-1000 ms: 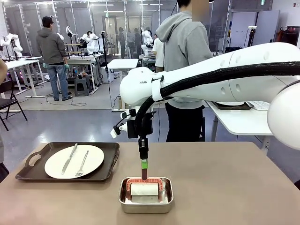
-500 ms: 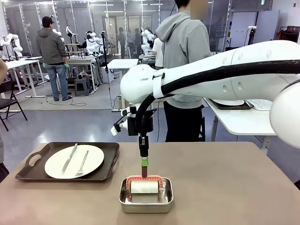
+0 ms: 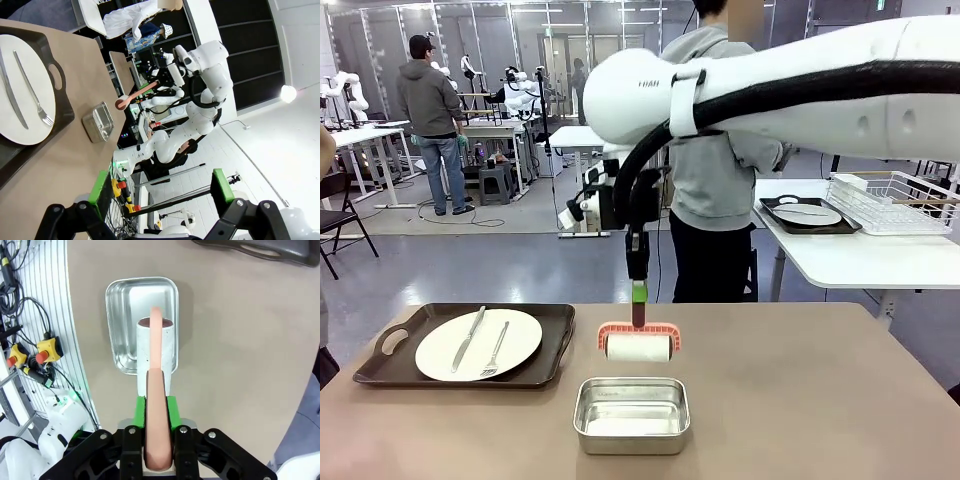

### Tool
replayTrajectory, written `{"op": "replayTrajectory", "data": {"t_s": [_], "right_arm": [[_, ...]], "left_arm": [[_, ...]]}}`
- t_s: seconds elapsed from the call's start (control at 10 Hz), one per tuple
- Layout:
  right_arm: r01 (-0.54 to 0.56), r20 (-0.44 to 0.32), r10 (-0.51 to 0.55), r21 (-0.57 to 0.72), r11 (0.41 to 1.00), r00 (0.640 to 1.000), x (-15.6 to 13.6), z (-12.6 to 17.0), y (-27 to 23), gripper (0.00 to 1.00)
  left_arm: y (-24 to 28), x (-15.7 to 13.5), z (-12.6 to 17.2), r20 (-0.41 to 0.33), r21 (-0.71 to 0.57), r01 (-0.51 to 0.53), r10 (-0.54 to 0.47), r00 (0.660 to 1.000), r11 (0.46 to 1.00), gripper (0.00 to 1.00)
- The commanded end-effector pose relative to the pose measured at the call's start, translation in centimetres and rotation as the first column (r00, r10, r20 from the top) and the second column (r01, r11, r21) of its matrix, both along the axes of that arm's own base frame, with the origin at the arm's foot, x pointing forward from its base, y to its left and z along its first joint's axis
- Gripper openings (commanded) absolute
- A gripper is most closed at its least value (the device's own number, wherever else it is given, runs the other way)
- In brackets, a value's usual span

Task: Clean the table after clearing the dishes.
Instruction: When the left (or right) Handle tray is removed, use the left hand (or right hand) to clean the left (or right) side of the table with the Lint Roller.

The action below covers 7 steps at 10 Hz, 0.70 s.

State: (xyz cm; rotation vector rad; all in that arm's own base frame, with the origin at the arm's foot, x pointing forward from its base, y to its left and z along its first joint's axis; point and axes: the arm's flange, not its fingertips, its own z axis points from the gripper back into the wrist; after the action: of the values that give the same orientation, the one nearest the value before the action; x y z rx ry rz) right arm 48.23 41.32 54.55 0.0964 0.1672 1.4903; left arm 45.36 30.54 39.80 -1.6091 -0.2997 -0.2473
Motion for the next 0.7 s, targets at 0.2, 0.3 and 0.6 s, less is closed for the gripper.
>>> {"op": "replayTrajectory", "data": {"t_s": [0.2, 0.3, 0.6], "right_arm": [[0.0, 0.0, 0.0, 0.0, 1.0, 1.0, 0.0, 0.0, 0.0, 0.0], [0.0, 0.0, 0.0, 0.0, 1.0, 1.0, 0.0, 0.0, 0.0, 0.0], [0.009, 0.001, -0.009, -0.005, 1.0, 1.0, 0.12, -0.32, -0.07, 0.21]], "left_arm": [[-0.18, -0.59, 0.13, 0.012, 0.013, -0.009, 0.009, 1.0, 1.0, 1.0], [-0.18, -0.59, 0.13, 0.012, 0.013, -0.009, 0.009, 1.0, 1.0, 1.0], [-0.18, -0.59, 0.13, 0.012, 0.013, -0.009, 0.009, 1.0, 1.0, 1.0]]}}
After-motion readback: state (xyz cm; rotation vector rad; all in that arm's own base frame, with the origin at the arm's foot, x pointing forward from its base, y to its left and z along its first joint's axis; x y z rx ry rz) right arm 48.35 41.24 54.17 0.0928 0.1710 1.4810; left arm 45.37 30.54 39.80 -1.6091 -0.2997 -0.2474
